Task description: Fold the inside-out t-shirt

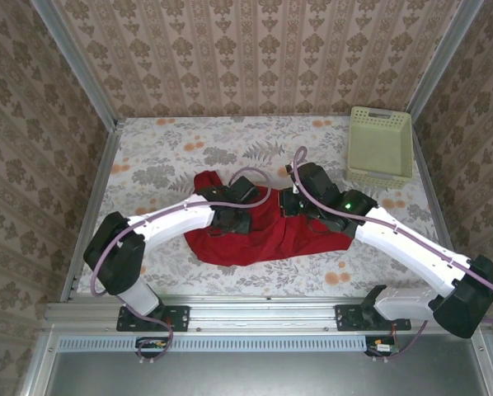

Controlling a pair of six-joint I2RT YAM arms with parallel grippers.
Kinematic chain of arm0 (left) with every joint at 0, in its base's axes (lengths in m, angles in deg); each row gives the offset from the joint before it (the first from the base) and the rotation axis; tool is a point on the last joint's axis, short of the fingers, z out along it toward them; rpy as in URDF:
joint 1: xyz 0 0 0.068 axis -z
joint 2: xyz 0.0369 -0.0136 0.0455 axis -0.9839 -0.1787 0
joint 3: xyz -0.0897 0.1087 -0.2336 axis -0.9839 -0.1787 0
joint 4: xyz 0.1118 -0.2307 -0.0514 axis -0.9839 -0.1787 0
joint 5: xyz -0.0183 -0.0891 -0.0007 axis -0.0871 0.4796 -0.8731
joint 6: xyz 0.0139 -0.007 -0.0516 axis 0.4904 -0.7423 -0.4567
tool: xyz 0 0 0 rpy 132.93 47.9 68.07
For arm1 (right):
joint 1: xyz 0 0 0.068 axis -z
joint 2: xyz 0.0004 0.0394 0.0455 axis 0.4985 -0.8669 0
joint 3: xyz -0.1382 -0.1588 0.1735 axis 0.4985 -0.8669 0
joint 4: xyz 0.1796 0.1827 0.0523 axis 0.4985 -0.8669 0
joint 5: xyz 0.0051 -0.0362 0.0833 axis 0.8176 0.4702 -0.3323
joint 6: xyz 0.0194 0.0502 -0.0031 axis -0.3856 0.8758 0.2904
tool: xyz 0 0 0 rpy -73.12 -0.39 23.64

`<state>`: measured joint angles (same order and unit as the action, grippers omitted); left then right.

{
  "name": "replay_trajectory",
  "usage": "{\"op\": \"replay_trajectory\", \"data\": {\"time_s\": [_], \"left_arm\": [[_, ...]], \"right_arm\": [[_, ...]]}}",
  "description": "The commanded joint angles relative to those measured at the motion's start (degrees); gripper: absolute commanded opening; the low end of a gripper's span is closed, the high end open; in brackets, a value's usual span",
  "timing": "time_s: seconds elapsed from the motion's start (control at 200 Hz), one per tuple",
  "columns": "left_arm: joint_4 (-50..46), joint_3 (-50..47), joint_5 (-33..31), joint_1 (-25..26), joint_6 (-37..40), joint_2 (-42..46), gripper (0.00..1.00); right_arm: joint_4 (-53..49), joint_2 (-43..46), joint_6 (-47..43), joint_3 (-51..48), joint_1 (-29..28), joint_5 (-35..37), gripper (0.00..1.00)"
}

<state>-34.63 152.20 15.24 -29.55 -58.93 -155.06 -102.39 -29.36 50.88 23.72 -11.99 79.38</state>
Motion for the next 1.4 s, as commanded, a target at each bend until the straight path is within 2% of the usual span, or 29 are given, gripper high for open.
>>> {"op": "replay_trajectory", "data": {"time_s": [0.0, 0.255, 0.405, 0.505, 0.59, 0.715, 0.81, 0.895, 1.02, 1.12, 1.165, 1.245, 1.3, 1.39], "left_arm": [[0.24, 3.33, -3.57, -0.93, -0.51, -1.33, 0.32], [-2.55, 6.53, -5.26, -3.01, 3.0, 0.39, 0.0], [-3.78, 6.37, -1.88, -3.75, 5.23, 6.82, 0.0], [-4.26, 6.39, 3.78, -3.24, 6.64, 13.21, 0.0], [-4.9, 5.88, 5.29, -2.53, 6.16, 18.98, 0.0], [-5.16, 2.84, 7.57, -4.1, 4.47, 25.91, 0.0], [-4.37, -1.27, 9.61, -7.4, 4.59, 29.38, 0.0], [-1.55, -5.88, 16.39, -12.7, 5.13, 30.89, 0.0], [1.24, -10.74, 21.96, -19.62, 8.43, 29.67, 0.0], [1.44, -11.04, 20.64, -23.52, 12.4, 24.85, 0.0], [1.78, -10.5, 17.63, -23.76, 13.49, 22.29, 0.0], [2.28, -8.99, 13.36, -26.22, 14.01, 17.59, 0.07], [-0.06, -7.01, 8.04, -26.86, 12.65, 14.8, 0.14], [-3.91, -5.15, 0.64, -26.78, 9.7, 14.25, 0.25]], "right_arm": [[-0.37, 1.45, -0.87, 0.41, -0.56, 2.71, 0.0], [-5.17, 0.7, -2.15, -1.36, -0.79, 9.62, 0.0], [-7.98, -0.31, -2.85, -1.54, -0.59, 15.06, 0.0], [-9.63, -1.49, -3.39, -0.97, 0.84, 17.61, 0.0], [-9.62, -2.08, -4.48, -0.72, 1.8, 19.06, 0.0], [-8.72, -3.46, -6.17, -0.43, 2.07, 21.11, 0.0], [-8.67, -5.4, -6.76, 0.23, 2.07, 21.94, 0.0], [-8.27, -6.68, -6.79, 0.68, 2.06, 21.3, 0.0], [-6.04, -7.14, -6.39, 0.53, 2.03, 16.22, 0.0], [-1.34, -8.2, -5.1, 0.43, 1.66, 8.58, 0.0], [0.27, -9.7, -4.5, 1.21, 1.14, 6.23, 0.0], [1.45, -14.06, -3.3, 4.23, 0.8, 3.96, 0.0], [0.97, -16.38, -2.58, 6.84, 0.84, 4.46, 0.0], [-0.05, -19.06, -2.44, 10.66, 0.95, 5.87, 0.0]]}}
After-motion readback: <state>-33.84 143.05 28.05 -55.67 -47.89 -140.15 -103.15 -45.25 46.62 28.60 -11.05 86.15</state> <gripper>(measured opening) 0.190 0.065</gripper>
